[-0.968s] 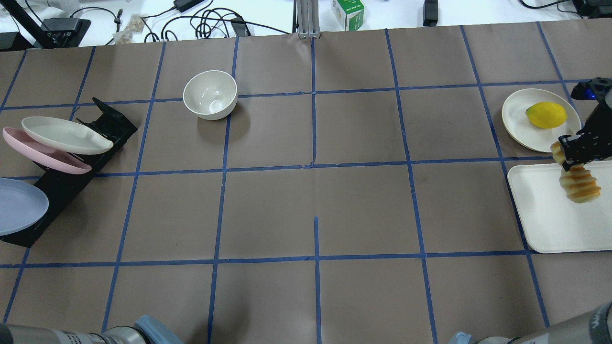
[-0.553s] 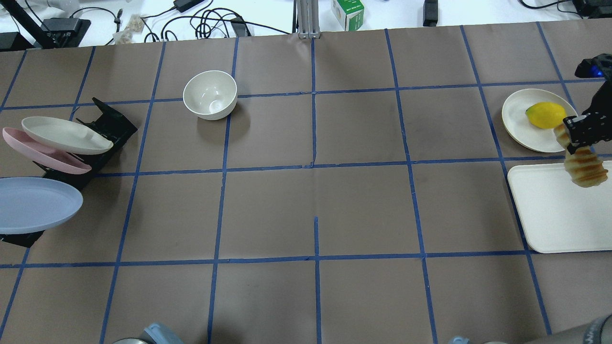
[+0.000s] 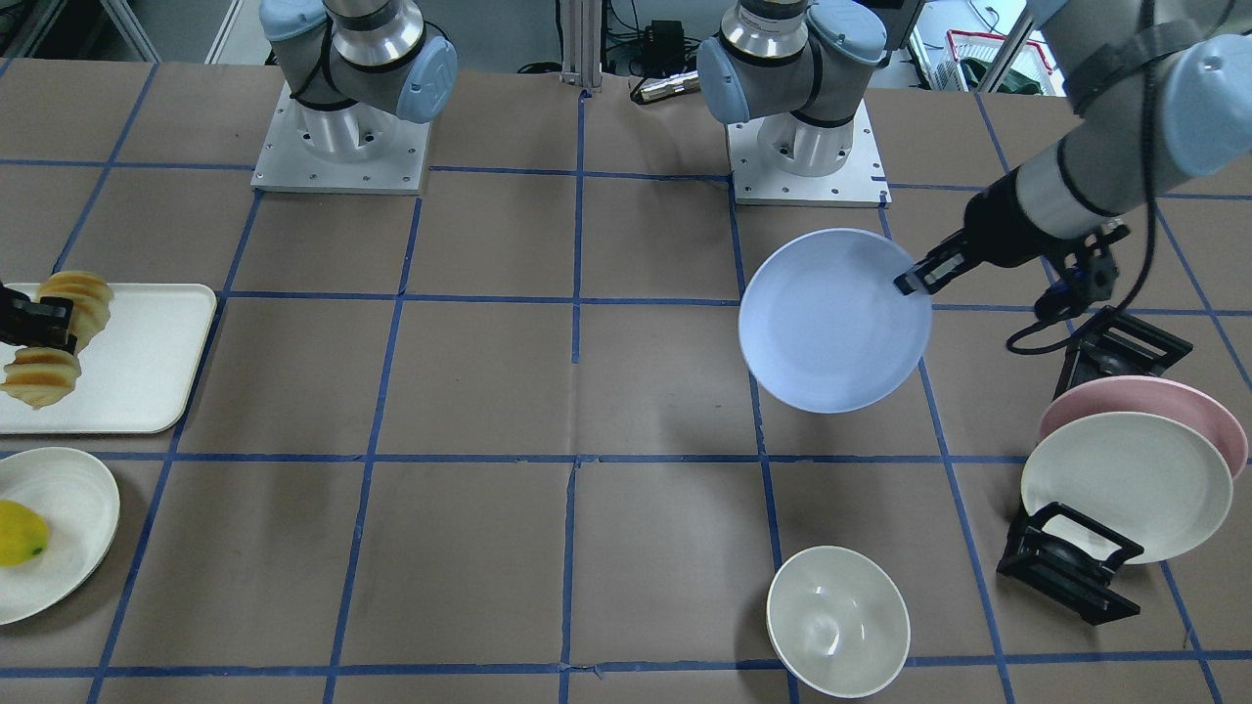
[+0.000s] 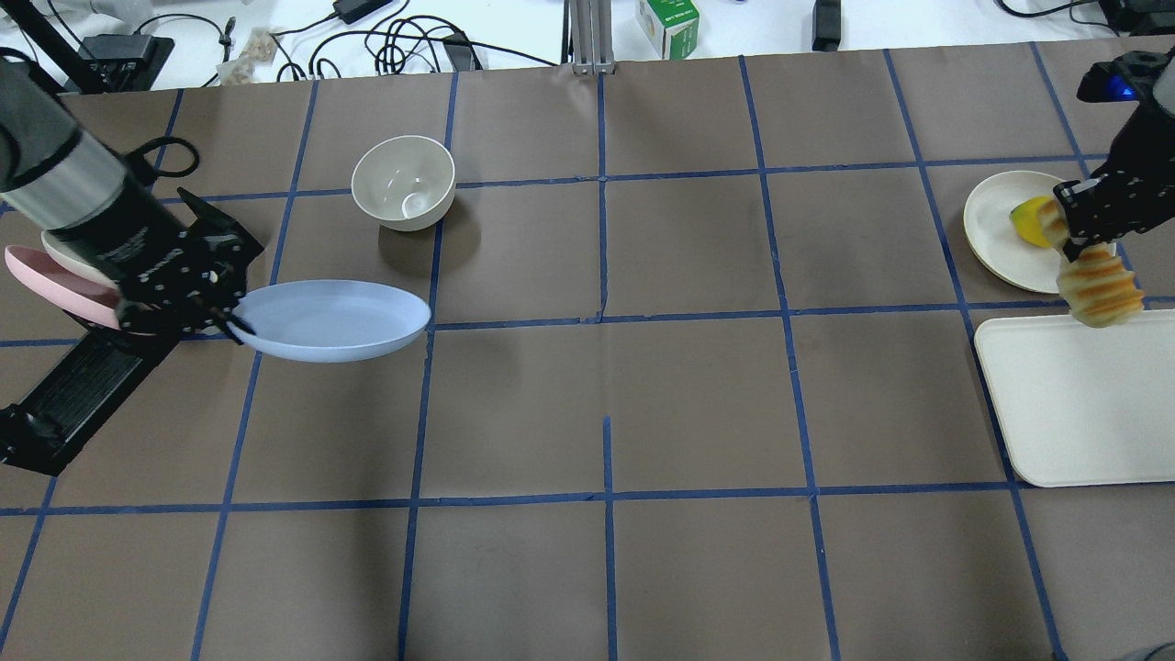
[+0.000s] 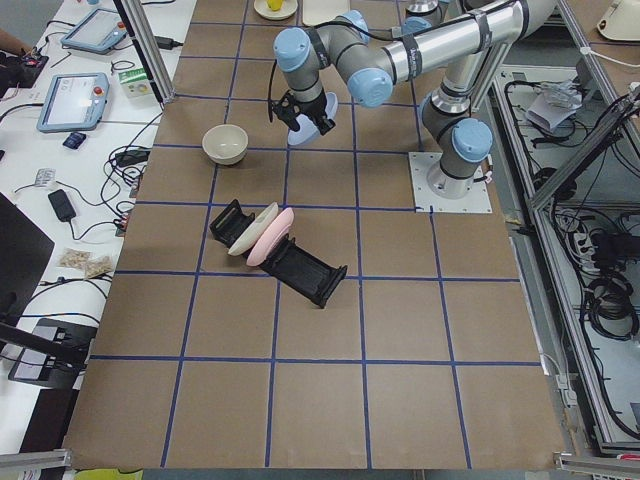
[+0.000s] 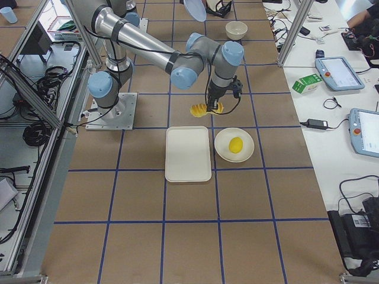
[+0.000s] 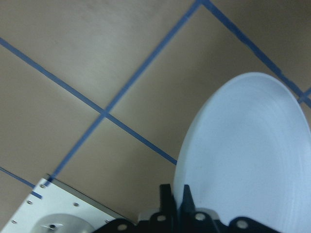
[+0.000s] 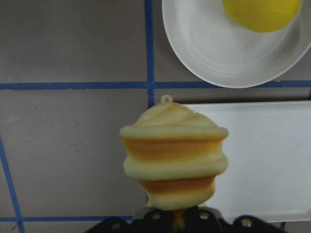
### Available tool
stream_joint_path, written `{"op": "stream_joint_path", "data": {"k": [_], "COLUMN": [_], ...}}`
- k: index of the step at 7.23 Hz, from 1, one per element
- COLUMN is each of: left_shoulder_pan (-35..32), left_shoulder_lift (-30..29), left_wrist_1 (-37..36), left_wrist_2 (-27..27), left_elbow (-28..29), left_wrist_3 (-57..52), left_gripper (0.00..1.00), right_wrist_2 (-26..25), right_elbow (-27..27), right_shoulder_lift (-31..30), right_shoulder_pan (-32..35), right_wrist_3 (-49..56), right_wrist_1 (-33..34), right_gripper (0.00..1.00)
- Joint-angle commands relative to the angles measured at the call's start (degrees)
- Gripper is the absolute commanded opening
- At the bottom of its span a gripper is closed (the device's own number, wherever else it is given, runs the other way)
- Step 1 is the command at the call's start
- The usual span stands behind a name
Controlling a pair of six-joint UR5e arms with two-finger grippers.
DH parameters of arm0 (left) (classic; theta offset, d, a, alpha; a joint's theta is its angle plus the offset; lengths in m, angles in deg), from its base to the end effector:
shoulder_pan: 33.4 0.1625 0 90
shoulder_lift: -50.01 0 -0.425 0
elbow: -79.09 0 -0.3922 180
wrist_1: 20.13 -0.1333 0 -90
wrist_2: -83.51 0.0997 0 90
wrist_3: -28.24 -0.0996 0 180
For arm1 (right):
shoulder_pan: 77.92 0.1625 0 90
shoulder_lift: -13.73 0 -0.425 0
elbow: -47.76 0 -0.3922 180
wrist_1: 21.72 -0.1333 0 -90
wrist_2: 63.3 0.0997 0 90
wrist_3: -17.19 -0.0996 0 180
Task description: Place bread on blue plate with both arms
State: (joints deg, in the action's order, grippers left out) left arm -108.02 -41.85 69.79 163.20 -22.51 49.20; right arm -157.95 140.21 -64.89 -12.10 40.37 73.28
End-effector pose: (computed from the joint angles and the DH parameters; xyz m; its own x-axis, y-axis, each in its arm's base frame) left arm -0.0212 -0.4928 0.3776 -0.7833 -0.6165 0.0798 -0.5764 0.7683 0.2784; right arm -0.1102 -0.5512 0.3720 -0.9999 0.0100 0.0132 0.0122 0.9849 0.1726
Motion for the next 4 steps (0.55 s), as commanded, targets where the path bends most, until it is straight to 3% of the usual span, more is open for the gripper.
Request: {"op": "stream_joint_path", "data": {"k": [1,2,3,4], "left_shoulder_pan": [-10.77,-14.21,-16.33,-19.31], "left_shoulder_lift": [-4.09,-6.72,-9.36,-11.47], "left_wrist_1": [-23.44,-40.45,-49.49,-52.28], "left_wrist_2": [-11.7,-12.54,-12.12,-12.02], "left_elbow": [-8.65,-14.45,-17.47,-17.93], "left_wrist_3": [1.98,4.15,4.44,5.66], "left_gripper": [0.0,0.0,0.0,0.0], "right_wrist_2": [1.23,1.66,1.84,3.5], "right_elbow": [-0.52,-0.52,-0.52,-0.52], "right_shoulder_lift": [-1.0,-1.44,-2.06,-2.15], "right_shoulder_pan": [6.3,9.46,11.5,13.78], "right_wrist_3": [-8.29,-12.16,-15.15,-18.31], "right_wrist_1": [-1.22,-1.31,-2.01,-2.19], "right_gripper": [0.0,0.0,0.0,0.0]}}
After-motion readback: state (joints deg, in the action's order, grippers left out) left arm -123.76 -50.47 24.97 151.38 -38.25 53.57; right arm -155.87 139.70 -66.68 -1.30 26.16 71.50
